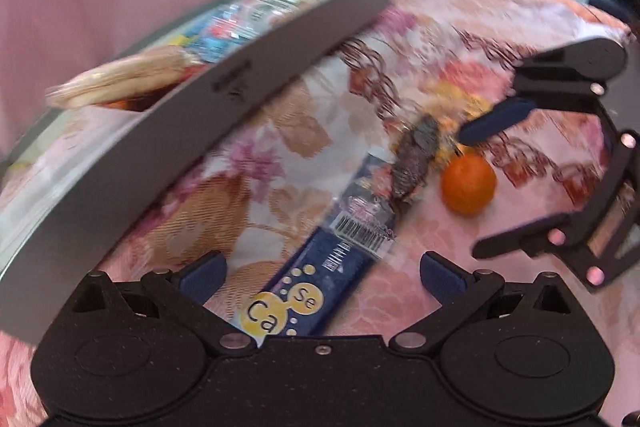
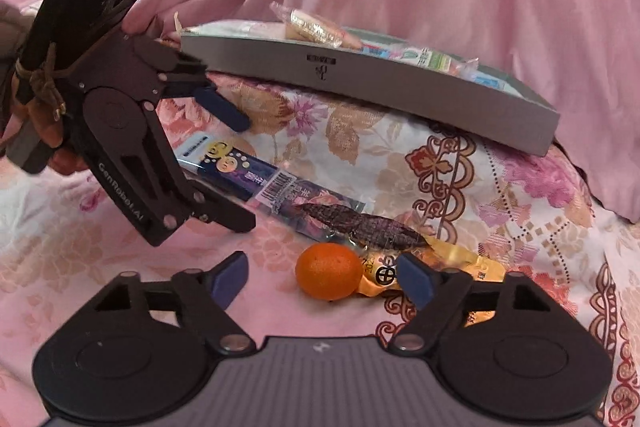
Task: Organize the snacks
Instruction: 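Grasp the blue milk-powder stick with the left gripper while the right gripper grasps the orange, then carry the milk-powder stick and orange with both grippers over the grey tray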
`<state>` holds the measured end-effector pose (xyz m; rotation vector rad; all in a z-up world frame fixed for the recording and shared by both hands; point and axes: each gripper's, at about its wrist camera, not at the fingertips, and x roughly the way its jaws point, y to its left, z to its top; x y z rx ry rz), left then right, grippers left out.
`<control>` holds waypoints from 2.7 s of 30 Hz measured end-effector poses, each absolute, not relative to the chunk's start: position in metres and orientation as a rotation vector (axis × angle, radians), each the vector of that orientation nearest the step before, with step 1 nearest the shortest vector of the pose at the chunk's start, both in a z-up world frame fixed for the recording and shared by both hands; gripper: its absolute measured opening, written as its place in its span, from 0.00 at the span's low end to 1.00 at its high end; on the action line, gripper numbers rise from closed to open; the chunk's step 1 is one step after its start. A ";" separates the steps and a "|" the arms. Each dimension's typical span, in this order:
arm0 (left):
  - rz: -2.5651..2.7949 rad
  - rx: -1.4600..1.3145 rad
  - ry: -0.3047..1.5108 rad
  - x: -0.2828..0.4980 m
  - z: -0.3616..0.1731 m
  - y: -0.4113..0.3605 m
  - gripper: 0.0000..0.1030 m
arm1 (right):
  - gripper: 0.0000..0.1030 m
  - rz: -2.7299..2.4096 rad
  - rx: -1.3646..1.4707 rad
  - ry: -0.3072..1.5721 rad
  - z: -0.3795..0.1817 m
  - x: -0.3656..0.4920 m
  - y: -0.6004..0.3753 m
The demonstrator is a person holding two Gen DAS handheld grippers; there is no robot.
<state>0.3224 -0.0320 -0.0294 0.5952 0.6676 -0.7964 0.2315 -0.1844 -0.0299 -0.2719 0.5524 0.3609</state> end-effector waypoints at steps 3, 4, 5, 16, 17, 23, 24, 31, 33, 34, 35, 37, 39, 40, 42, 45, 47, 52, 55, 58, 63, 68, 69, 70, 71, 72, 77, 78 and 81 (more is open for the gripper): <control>-0.822 0.576 0.720 0.321 -0.028 -0.029 0.94 | 0.71 0.367 -0.277 0.574 -0.032 0.236 -0.184; -0.822 0.564 0.738 0.321 -0.029 -0.028 0.92 | 0.68 0.361 -0.284 0.579 -0.033 0.236 -0.183; -0.820 0.554 0.748 0.320 -0.029 -0.027 0.91 | 0.64 0.356 -0.290 0.579 -0.034 0.235 -0.182; -0.711 0.436 0.848 0.310 -0.022 -0.019 0.48 | 0.40 0.333 -0.266 0.580 -0.035 0.234 -0.184; -0.694 0.425 0.856 0.308 -0.022 -0.018 0.46 | 0.39 0.330 -0.260 0.579 -0.035 0.233 -0.185; -0.559 0.287 0.906 0.282 -0.023 -0.006 0.40 | 0.38 0.321 -0.225 0.571 -0.037 0.222 -0.187; -0.537 0.260 0.917 0.276 -0.024 -0.003 0.39 | 0.38 0.320 -0.216 0.573 -0.037 0.220 -0.187; -0.412 0.078 0.978 0.224 -0.026 0.025 0.38 | 0.38 0.336 -0.159 0.600 -0.039 0.190 -0.188; -0.384 0.052 0.984 0.207 -0.025 0.032 0.38 | 0.38 0.349 -0.153 0.603 -0.039 0.182 -0.185; -0.373 0.039 0.985 0.198 -0.025 0.036 0.38 | 0.38 0.355 -0.149 0.605 -0.039 0.178 -0.183; -0.362 0.025 0.987 0.190 -0.025 0.041 0.38 | 0.38 0.366 -0.146 0.607 -0.039 0.173 -0.181; -0.337 -0.003 0.984 0.173 -0.026 0.051 0.38 | 0.38 0.386 -0.143 0.607 -0.040 0.165 -0.176; -0.314 -0.028 0.971 0.160 -0.026 0.059 0.38 | 0.38 0.413 -0.143 0.609 -0.039 0.157 -0.169; -0.306 -0.036 0.959 0.154 -0.027 0.062 0.39 | 0.38 0.426 -0.145 0.610 -0.039 0.154 -0.166; -0.292 -0.046 0.938 0.147 -0.029 0.065 0.41 | 0.38 0.448 -0.151 0.614 -0.039 0.149 -0.159; -0.292 0.015 0.906 0.146 -0.030 0.057 0.45 | 0.38 0.460 -0.167 0.620 -0.040 0.145 -0.151; -0.287 0.059 0.872 0.149 -0.030 0.052 0.49 | 0.38 0.458 -0.169 0.623 -0.040 0.145 -0.149; -0.291 0.099 0.816 0.165 -0.035 0.042 0.54 | 0.39 0.438 -0.164 0.627 -0.042 0.145 -0.146; -0.302 0.125 0.793 0.166 -0.037 0.040 0.54 | 0.39 0.428 -0.176 0.628 -0.044 0.146 -0.143; -0.317 0.136 0.776 0.165 -0.038 0.041 0.53 | 0.41 0.420 -0.190 0.627 -0.045 0.147 -0.139; -0.336 0.108 0.767 0.164 -0.040 0.046 0.44 | 0.46 0.408 -0.192 0.629 -0.046 0.153 -0.133; -0.343 0.077 0.766 0.163 -0.040 0.049 0.36 | 0.46 0.403 -0.186 0.630 -0.047 0.156 -0.128; -0.341 0.069 0.766 0.163 -0.040 0.049 0.35 | 0.46 0.404 -0.188 0.631 -0.048 0.156 -0.127; -0.339 0.062 0.766 0.163 -0.040 0.050 0.33 | 0.43 0.402 -0.190 0.631 -0.048 0.156 -0.126; -0.335 0.056 0.766 0.163 -0.040 0.050 0.33 | 0.39 0.402 -0.192 0.628 -0.048 0.156 -0.126; -0.331 0.048 0.765 0.162 -0.039 0.051 0.31 | 0.38 0.401 -0.192 0.626 -0.048 0.155 -0.125; -0.319 0.012 0.758 0.159 -0.038 0.053 0.28 | 0.37 0.377 -0.194 0.607 -0.049 0.147 -0.124; -0.316 0.008 0.756 0.158 -0.038 0.053 0.27 | 0.37 0.374 -0.197 0.604 -0.049 0.145 -0.124; -0.313 0.005 0.746 0.155 -0.036 0.053 0.27 | 0.37 0.373 -0.194 0.604 -0.049 0.141 -0.125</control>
